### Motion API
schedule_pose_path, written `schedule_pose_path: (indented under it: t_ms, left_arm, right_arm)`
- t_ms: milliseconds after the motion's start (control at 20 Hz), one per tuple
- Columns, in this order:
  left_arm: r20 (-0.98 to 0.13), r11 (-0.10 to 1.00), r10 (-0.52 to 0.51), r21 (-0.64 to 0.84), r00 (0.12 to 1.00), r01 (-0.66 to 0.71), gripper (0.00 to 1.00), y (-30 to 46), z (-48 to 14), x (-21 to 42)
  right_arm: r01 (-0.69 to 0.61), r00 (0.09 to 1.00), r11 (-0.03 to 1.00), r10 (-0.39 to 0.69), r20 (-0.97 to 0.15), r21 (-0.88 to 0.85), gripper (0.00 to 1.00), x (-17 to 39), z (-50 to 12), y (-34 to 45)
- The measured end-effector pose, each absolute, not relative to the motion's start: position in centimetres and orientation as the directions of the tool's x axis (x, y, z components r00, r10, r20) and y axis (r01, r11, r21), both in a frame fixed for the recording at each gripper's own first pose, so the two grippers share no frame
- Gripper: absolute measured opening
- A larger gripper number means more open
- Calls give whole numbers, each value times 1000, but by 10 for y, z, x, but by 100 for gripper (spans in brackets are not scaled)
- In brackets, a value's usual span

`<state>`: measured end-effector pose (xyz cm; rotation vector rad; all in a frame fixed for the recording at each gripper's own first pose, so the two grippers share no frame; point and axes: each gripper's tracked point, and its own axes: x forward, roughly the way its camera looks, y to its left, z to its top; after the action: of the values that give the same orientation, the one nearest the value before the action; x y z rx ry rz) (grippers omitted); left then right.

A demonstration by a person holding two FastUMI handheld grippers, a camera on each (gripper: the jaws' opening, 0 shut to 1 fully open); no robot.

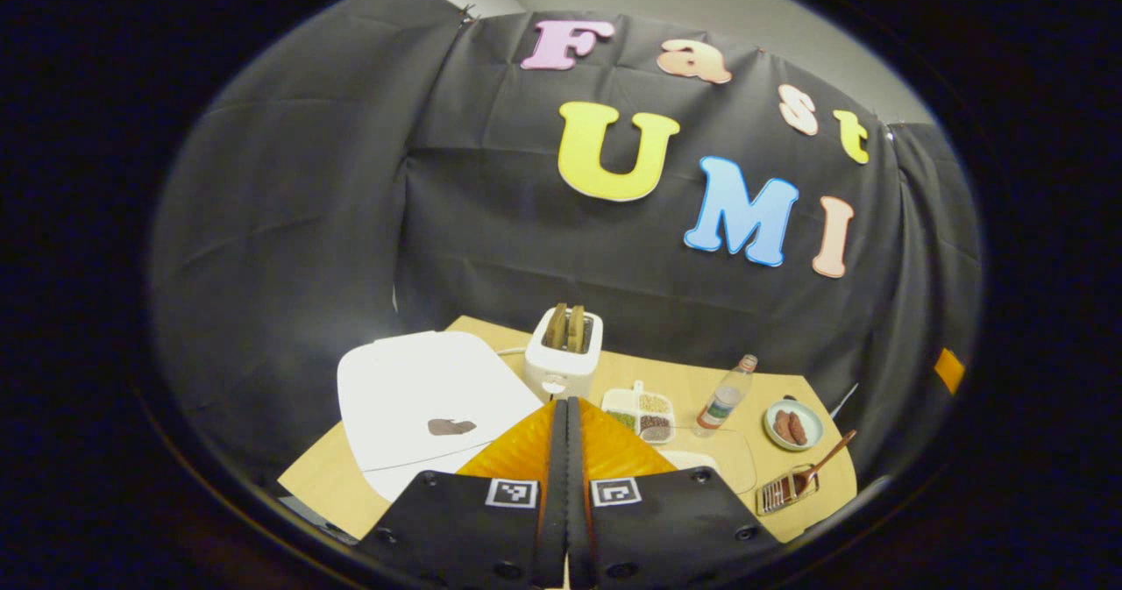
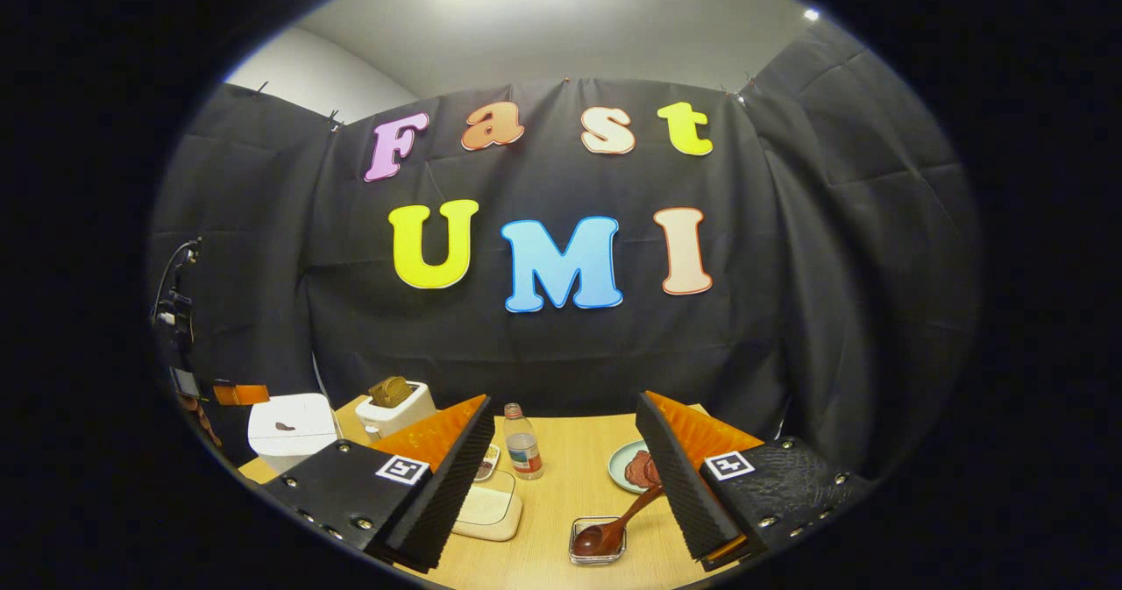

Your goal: Close the left gripper, press the button to open the rice cooker; take a wooden spoon from the chopstick holder with the right hand, scoop a spoonful of rice and pour it into the rice cooker, then put the wooden spoon back into the chopstick holder.

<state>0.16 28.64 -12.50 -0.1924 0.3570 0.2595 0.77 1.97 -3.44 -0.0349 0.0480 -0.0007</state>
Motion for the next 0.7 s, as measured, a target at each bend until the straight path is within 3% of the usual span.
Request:
schedule_pose_path:
  t_ms: [100,250,450,700]
  left_arm:
    - [-409,946,233,-117,883,-303,8,317,-142,11]
    - [-490,929,289,-65,822,-365,8,360,-167,18]
    - [-581,912,242,-138,777,-387,8,373,-201,30]
    - [-638,904,243,-125,730,-409,8,387,-237,36]
  right_arm:
    - [18,998,999,-20,-63,-33,95,8,-40,14]
    - [37,996,999,-40,-76,-32,98,7,-44,10]
    - [64,994,997,-67,-88,-34,98,6,-49,-2]
    - [99,990,995,-100,-97,-6,98,5,-50,-16]
